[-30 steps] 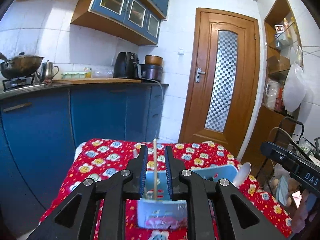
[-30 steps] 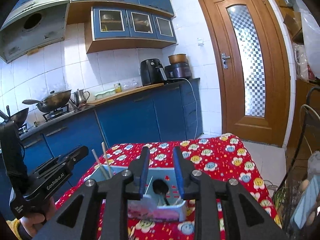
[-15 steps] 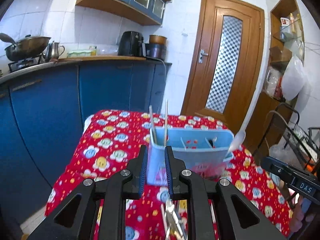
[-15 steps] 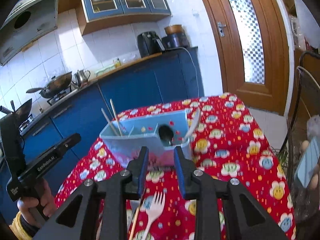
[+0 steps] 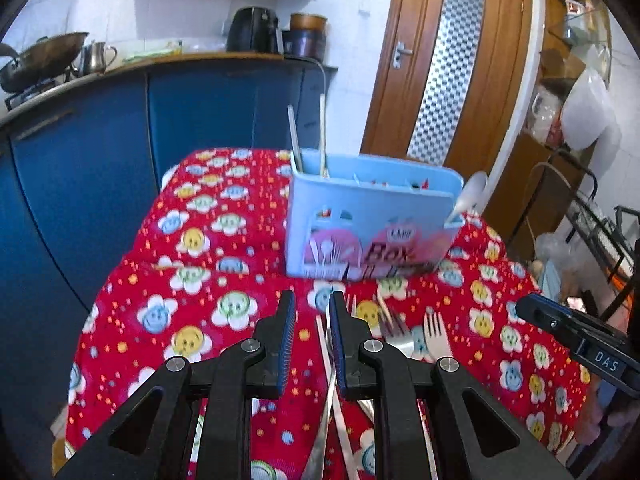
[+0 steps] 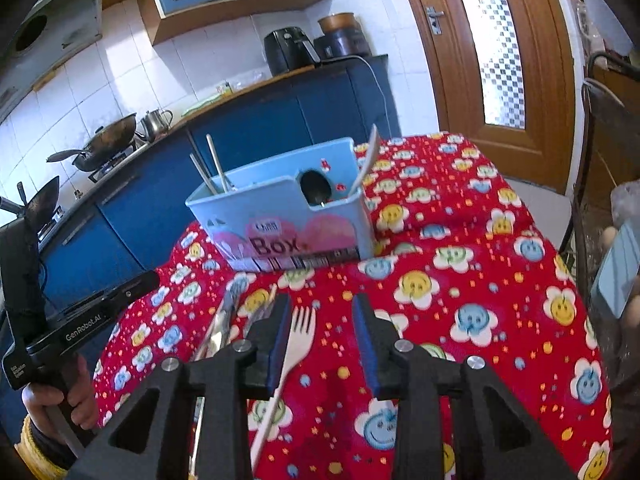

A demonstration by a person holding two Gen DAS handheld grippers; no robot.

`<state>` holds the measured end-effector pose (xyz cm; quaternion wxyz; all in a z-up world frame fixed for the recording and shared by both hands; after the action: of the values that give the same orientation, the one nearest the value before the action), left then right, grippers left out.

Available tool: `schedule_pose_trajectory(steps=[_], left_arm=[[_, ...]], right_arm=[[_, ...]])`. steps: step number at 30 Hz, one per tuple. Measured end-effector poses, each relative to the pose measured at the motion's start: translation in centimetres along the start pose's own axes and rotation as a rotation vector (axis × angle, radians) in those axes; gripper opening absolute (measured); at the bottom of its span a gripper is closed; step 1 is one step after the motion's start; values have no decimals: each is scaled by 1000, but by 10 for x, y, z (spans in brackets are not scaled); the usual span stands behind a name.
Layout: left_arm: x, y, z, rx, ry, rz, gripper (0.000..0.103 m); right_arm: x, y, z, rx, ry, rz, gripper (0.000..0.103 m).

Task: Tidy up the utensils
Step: 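Grasp a silver knife with the left tool while the right tool moves to the white plastic fork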

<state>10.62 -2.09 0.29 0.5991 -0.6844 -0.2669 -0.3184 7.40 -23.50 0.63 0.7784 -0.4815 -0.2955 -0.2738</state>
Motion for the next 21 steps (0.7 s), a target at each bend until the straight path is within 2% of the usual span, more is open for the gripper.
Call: schedule_pose_trajectory(steps=[6, 14, 21], left_arm=[[-15, 15, -10, -4, 16, 73, 17], [-35, 32, -29, -73, 28, 187, 17], [-47, 34, -39, -122, 28, 253, 17]], right_arm=[[-12, 0, -12, -7, 21, 23, 38], [-23, 5, -24, -5, 40, 51, 39], [-26, 6, -32, -3, 50, 55, 40]])
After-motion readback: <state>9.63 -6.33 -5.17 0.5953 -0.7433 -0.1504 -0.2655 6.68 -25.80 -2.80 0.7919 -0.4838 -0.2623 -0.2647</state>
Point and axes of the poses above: each gripper's, at about its wrist camera, not at the fingertips, and y roughly the way its jaws point, z to its left, x to its top, the point moved 6 cm from there along y, roughly the way its jaws point, and after that the axes turned 6 degrees about x, right-handed, at the moved point
